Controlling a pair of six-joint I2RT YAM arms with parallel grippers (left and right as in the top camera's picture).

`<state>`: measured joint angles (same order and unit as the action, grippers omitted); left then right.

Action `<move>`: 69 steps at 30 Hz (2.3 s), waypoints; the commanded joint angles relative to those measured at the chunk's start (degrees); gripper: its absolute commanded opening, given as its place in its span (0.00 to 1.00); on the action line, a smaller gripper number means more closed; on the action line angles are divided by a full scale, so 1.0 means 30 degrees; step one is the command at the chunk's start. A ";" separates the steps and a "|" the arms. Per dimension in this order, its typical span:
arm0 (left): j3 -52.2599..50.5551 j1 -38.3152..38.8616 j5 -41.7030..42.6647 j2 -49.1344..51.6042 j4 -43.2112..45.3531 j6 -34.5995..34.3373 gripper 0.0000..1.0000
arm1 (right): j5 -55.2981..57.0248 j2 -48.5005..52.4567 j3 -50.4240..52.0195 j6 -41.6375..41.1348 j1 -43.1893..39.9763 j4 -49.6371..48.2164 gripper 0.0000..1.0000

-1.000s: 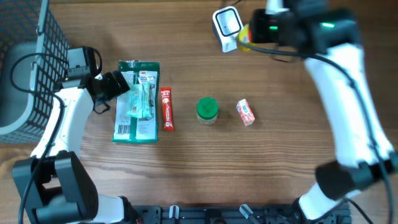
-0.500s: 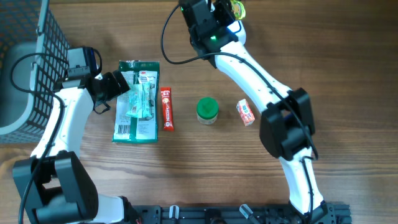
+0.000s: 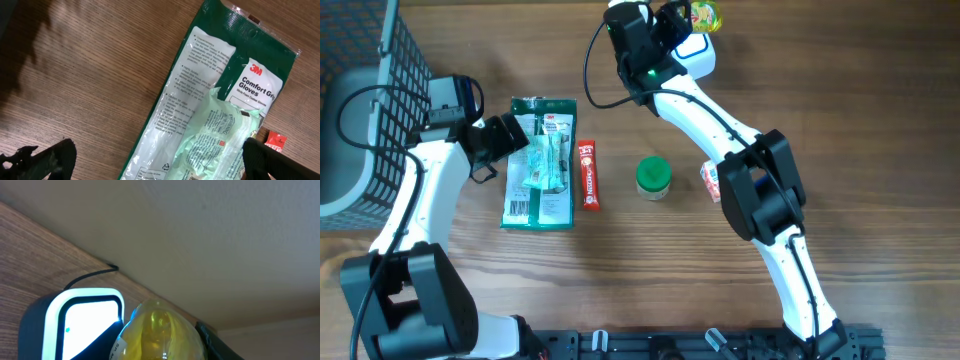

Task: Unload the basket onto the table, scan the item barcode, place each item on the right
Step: 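Hold the Vim bottle under the scanner window with the right gripper, then carry the Vim bottle to the right edge and set it down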

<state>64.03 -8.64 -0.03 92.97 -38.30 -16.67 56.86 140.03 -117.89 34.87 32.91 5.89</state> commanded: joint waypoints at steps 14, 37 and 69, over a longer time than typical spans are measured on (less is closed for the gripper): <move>0.0175 -0.0073 0.0153 -0.0393 0.0058 -0.0109 1.00 | -0.1923 0.0401 -0.0291 -0.1290 -0.0022 0.1596 0.05; 0.0175 -0.0073 0.0153 -0.0393 0.0051 -0.0109 1.00 | -0.7023 -1.2138 -0.0313 -1.4710 -0.3177 1.8338 0.05; 0.0175 -0.0073 0.0153 -0.0393 0.0058 -0.0109 1.00 | -1.6371 -1.6604 1.5256 -1.5329 -1.5737 1.2568 0.04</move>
<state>64.03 -8.64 -0.03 92.97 -38.30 -16.67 5.80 98.06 -73.82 -9.85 -14.61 45.93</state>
